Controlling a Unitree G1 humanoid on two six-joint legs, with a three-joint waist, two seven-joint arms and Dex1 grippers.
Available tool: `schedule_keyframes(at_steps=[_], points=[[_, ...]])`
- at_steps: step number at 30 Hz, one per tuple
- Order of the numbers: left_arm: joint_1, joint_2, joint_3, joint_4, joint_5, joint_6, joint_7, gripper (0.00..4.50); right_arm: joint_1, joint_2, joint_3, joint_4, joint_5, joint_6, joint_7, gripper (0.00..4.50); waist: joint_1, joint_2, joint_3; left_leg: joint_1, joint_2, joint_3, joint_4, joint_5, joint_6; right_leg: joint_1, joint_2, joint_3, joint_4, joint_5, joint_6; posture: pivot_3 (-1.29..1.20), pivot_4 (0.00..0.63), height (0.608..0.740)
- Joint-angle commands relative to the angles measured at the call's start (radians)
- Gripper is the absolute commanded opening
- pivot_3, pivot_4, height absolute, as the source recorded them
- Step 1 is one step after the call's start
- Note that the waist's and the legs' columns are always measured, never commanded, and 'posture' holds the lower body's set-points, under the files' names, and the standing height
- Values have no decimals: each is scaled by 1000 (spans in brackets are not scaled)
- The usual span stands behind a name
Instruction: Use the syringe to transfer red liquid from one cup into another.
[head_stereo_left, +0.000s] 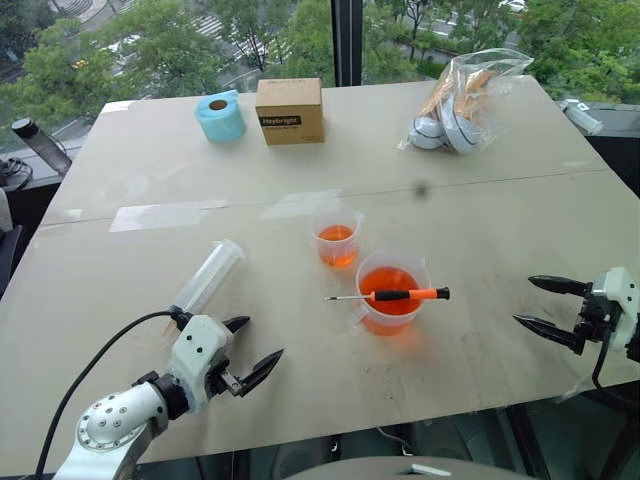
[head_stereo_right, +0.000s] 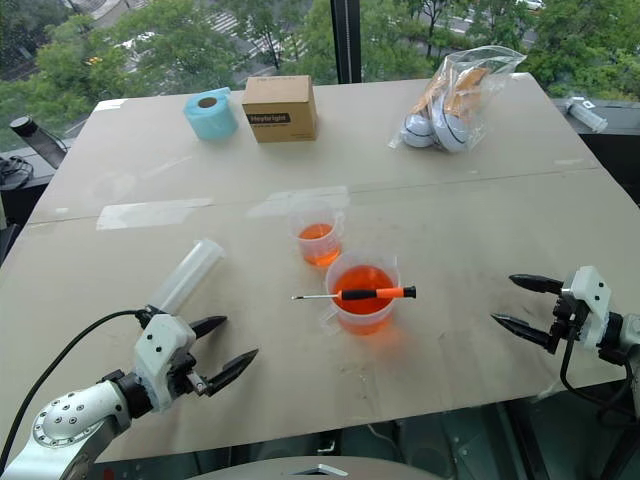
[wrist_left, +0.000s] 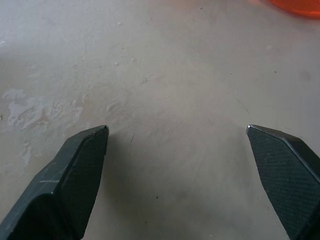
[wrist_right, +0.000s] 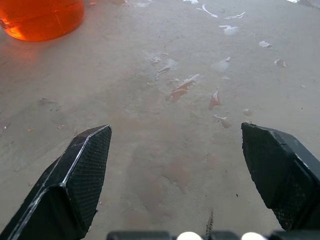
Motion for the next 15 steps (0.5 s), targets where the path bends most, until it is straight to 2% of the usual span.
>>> schedule_keyframes(at_steps=[1, 8, 15], points=[[2, 5, 17, -24, -10, -19, -6, 4500, -24, -3, -16, 34, 31, -24, 29, 4363, 0, 0, 0, 0, 0, 0, 0, 0, 0, 0, 0, 0, 0, 0, 0, 0, 150, 740], [0, 6, 31, -54, -27, -1, 5, 4500, -56, -11, -15, 101, 48, -38, 70, 4363, -1, 0, 0, 0, 0, 0, 0, 0, 0, 0, 0, 0, 0, 0, 0, 0, 150, 740], [1, 3, 27, -77, -24, 15, 18, 4500, -56, -5, -2, 59, 59, -17, 70, 4363, -1, 0, 0, 0, 0, 0, 0, 0, 0, 0, 0, 0, 0, 0, 0, 0, 150, 740]])
